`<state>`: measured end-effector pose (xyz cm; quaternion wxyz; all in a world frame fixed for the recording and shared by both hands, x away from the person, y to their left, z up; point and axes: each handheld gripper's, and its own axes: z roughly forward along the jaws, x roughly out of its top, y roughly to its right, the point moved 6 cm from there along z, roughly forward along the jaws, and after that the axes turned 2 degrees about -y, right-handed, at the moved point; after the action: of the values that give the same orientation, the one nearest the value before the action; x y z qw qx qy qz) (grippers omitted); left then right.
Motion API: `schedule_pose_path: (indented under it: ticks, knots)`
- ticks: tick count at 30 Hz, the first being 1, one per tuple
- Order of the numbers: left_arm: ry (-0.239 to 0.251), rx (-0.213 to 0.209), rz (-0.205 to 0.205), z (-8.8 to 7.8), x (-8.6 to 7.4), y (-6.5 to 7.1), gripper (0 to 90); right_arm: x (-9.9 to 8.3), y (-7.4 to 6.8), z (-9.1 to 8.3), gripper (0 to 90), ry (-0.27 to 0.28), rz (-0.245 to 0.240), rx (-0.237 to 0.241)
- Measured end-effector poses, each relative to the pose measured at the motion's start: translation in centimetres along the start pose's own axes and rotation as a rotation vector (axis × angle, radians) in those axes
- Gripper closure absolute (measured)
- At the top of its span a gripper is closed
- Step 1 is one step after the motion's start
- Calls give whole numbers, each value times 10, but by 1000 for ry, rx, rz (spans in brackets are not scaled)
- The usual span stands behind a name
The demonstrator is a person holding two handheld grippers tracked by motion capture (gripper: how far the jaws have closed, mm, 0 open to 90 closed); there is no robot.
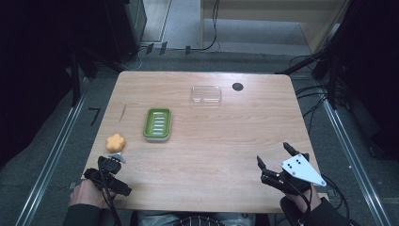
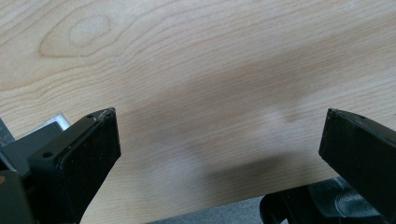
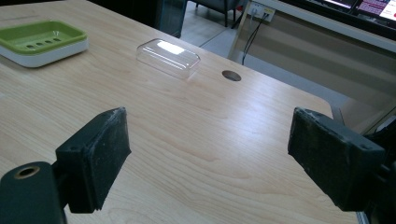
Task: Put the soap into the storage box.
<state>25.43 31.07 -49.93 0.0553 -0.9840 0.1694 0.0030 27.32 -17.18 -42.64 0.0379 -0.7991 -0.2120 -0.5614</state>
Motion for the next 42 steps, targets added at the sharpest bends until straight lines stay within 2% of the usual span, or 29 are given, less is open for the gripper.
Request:
schedule_pose_path:
  ticks: [8,14,19,23,27,35,38,42]
  knots:
    - [3,-2,1,0,2,1,0,-1,1,2,134,-3,1,3]
    - [13,2,-13,-1,3,1,0,0,1,3,134,1,2,5]
    - [20,-22,-16,0,6,2,0,1,1,4,134,2,3,9]
    - [32,-40,-32,3,9,1,0,3,-4,4,134,4,-17,18]
    - [37,-38,-48,4,11,-5,0,4,-6,7,134,4,-18,23]
    - [80,-30,-97,-2,21,-20,0,5,-8,9,134,5,-29,32]
    - [89,-25,-120,-3,25,-30,0,5,-8,9,134,2,-30,34]
    - [97,-28,-138,-3,28,-37,0,5,-8,9,134,2,-31,34]
